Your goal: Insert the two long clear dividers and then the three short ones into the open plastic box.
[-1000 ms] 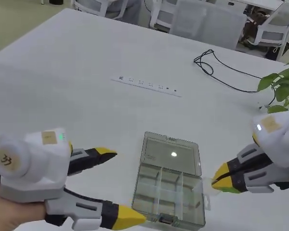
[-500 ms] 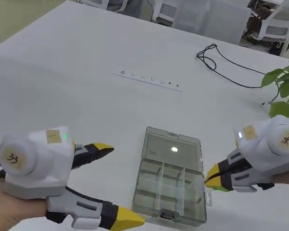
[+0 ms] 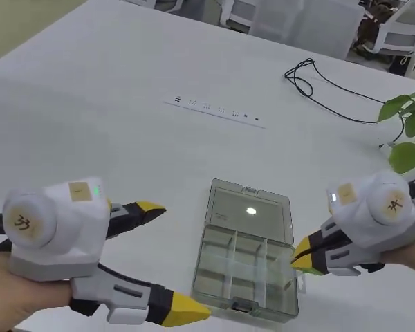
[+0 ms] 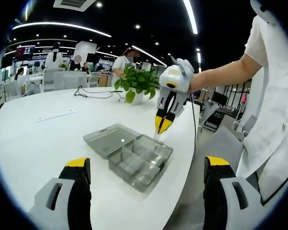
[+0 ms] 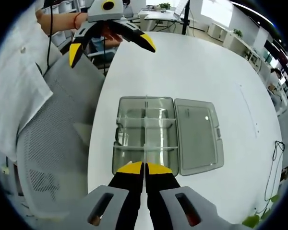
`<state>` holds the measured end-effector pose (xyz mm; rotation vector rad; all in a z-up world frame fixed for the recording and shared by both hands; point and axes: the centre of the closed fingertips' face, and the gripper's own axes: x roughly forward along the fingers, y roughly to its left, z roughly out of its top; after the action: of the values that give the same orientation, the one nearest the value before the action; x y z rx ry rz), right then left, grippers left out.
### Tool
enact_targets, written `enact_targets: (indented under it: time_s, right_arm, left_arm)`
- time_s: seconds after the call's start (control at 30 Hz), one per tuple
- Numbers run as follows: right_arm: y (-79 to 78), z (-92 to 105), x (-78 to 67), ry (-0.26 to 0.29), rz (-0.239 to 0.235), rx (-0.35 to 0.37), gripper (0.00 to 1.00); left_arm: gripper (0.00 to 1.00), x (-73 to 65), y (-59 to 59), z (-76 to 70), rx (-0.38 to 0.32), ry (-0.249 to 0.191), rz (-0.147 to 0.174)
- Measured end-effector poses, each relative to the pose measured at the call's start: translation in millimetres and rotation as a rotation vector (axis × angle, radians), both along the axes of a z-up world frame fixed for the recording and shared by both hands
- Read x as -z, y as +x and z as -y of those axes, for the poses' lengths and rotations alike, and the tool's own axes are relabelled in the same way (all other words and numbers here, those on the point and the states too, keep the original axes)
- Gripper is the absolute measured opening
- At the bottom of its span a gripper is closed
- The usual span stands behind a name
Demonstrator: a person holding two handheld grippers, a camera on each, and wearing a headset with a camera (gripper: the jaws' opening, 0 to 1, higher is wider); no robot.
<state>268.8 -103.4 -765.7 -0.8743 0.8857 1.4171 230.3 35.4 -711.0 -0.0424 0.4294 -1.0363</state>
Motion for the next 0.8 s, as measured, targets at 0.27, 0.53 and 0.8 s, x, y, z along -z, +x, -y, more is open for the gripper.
enact_targets:
  time_s: [0.27,0.53,0.8]
  right_arm:
    - [0.4,-1.3,2.8,-0.003,-0.004,0.004,0.03]
    - [0.2,-3.4,5.7,-0.017,-0.008,-0.004,0.03]
    - [1.6,-1.7,12.0,-0.031,-0.022,-0.003,0.03]
  left_arm:
    - [1.0,-0.8,0.2,0.9,-0.002,-0.009,-0.003]
    - [0.99,-1.1,0.4,0.5,-0.002,-0.011,-0.002]
    - [0.99,-0.8,1.2,0.4,0.0,-0.012,-0.002]
